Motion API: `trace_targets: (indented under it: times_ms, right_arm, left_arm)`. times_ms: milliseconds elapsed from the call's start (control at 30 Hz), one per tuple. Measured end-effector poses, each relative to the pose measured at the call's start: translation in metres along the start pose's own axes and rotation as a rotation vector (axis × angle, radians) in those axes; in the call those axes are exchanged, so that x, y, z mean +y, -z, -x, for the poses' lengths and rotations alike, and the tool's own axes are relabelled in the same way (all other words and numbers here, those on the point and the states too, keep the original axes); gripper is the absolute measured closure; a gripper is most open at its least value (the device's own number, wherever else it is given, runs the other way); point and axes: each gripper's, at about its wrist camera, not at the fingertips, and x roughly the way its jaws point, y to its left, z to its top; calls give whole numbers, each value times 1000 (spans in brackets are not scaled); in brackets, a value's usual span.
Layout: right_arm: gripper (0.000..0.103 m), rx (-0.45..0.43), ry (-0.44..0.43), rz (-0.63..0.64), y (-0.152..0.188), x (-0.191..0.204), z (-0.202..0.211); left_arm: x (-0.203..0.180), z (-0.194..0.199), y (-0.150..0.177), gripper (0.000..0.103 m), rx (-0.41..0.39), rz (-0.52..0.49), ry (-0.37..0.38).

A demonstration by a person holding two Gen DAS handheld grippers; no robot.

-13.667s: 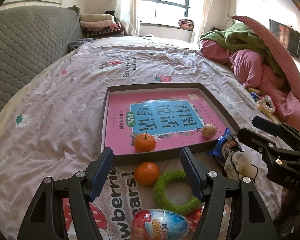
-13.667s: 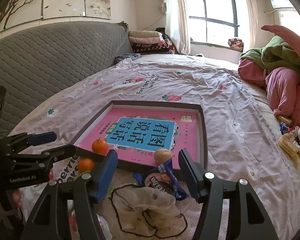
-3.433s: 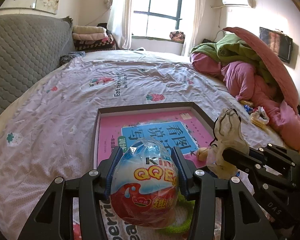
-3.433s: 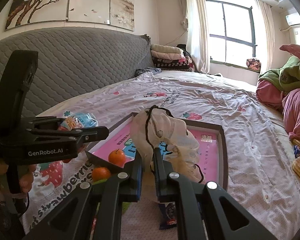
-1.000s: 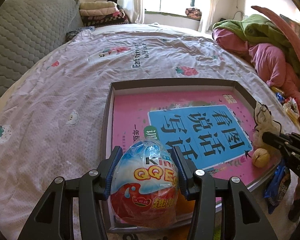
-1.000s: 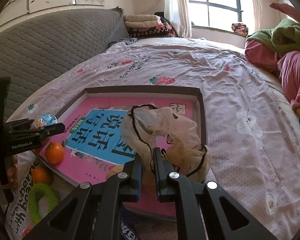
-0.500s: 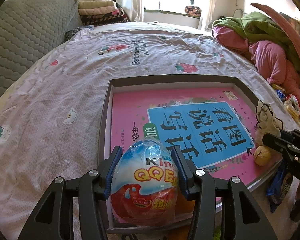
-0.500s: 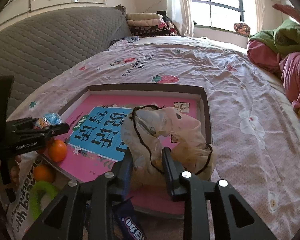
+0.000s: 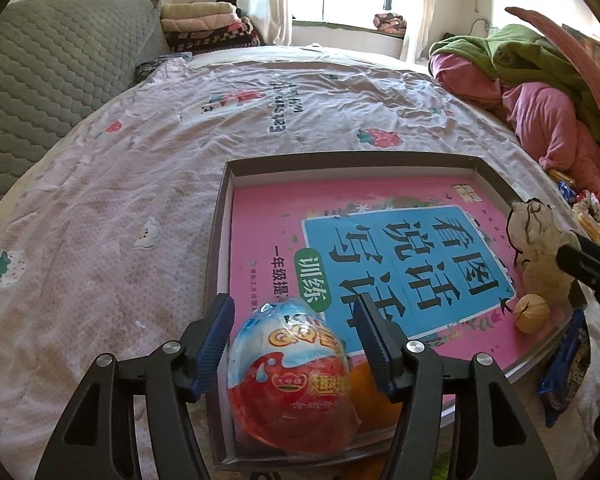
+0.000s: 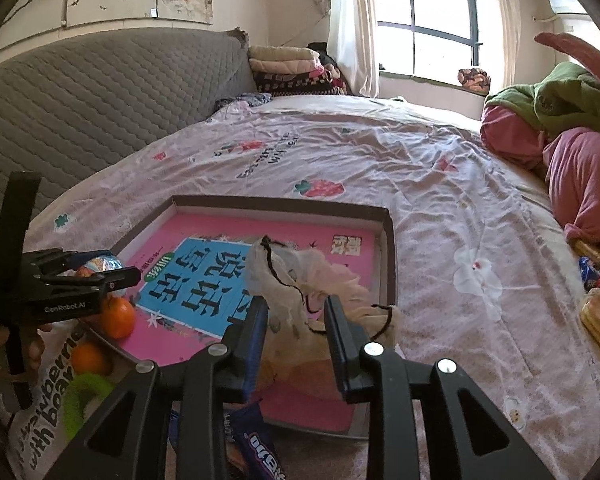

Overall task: Organize objects
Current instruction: 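Open the left gripper to drop the egg onto the book while the right gripper releases the bag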

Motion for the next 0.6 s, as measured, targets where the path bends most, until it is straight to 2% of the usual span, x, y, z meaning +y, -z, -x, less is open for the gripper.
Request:
trace_targets:
  times_ms: [467,533,600]
  right_arm:
    - [73,-53,-12,19,-5,6,14]
    - [72,-60,-15,21,-6,7,17]
    - [65,-67,-22,19,-6,9,21]
  left_arm:
    - [4,33,-13,39,-67,28,6]
    - [2,39,-16,34,-66,27,8]
    - [-1,46,-17,30,-73,26,17]
